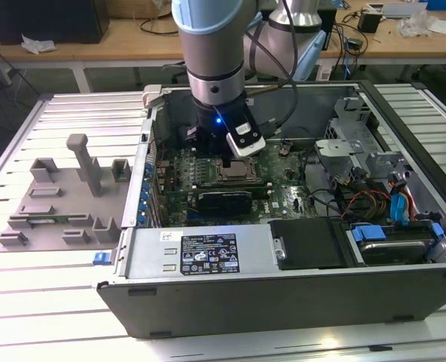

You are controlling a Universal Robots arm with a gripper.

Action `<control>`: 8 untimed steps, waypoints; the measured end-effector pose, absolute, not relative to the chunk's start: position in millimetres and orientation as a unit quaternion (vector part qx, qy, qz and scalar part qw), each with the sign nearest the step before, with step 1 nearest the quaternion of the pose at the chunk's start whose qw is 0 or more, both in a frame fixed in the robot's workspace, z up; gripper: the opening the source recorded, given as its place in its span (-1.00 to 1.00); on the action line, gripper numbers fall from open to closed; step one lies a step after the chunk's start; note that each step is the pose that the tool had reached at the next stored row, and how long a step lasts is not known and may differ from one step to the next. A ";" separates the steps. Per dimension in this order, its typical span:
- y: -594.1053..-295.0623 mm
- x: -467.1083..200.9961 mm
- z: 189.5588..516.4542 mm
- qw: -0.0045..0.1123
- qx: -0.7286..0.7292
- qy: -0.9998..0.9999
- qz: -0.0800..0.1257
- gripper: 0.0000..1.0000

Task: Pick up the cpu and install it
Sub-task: 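Install the second cpu locking lever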

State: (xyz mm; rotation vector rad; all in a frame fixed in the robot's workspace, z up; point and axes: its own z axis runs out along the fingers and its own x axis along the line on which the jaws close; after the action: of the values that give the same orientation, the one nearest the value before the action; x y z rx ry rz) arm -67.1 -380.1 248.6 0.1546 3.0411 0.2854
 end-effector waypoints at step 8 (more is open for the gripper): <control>-373.6 -43.8 247.8 0.033 0.051 0.994 0.087 -0.79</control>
State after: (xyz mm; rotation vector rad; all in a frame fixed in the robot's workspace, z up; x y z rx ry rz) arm -43.8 -373.6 247.8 0.1568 3.0599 0.2674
